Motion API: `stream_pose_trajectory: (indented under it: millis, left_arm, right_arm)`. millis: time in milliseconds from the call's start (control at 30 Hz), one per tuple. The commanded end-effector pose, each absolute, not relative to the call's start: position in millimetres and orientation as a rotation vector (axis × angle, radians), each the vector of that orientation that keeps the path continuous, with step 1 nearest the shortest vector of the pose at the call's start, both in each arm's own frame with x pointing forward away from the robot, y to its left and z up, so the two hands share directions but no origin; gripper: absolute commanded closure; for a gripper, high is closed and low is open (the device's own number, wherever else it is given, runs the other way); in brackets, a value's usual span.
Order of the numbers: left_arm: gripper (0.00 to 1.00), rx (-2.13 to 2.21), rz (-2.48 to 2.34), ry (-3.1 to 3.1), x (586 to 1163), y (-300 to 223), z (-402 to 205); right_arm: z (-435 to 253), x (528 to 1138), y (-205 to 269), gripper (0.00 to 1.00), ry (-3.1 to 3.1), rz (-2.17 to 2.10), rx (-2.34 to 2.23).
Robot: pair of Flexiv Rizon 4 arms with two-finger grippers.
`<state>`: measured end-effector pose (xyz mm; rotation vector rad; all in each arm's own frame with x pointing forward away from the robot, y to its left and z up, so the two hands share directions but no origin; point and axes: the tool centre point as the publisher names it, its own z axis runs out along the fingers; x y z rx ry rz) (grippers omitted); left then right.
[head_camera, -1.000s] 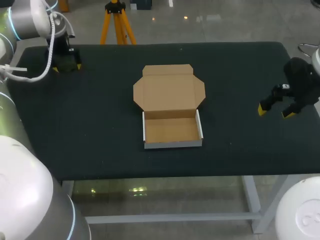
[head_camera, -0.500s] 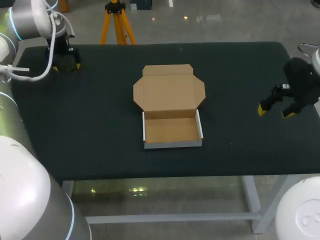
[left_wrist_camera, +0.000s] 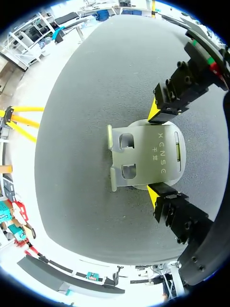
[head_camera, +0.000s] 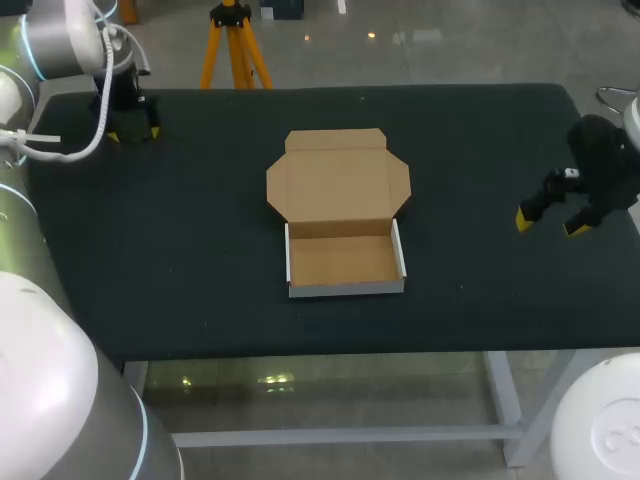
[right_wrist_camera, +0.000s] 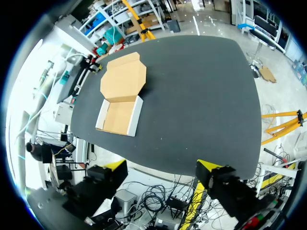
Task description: Assemble the packaging by folding the flat box into shape, placing the metal phone stand inside, and closing the box properly
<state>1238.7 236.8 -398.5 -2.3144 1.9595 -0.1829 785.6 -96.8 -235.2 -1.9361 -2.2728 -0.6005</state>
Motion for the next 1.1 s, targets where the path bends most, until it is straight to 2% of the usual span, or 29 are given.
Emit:
stream_pose_trajectory:
  millis: [33,67,100,167,1100]
  left_arm:
    - [0.17,-2.34,-0.128,1.986,1249.2,237.4,-403.0]
    - [0.25,-2.34,-0.127,1.987,1249.4,237.3,-403.2]
    - [0.57,-2.339,-0.124,1.987,1249.9,237.2,-403.6]
    - [1.0,-2.338,-0.121,1.987,1250.2,237.2,-403.7]
    - [1.0,-2.277,-0.226,1.987,1223.6,238.4,-373.0]
  right_arm:
    - [-233.3,784.5,-97.4,0.0,-2.273,-0.595,-1.934]
    - [-233.3,784.5,-97.4,0.0,-2.273,-0.595,-1.934]
    - [-233.3,784.5,-97.4,0.0,-2.273,-0.595,-1.934]
    - [-233.3,784.5,-97.4,0.0,-2.273,-0.595,-1.934]
    - [-233.3,784.5,-97.4,0.0,-2.273,-0.595,-1.934]
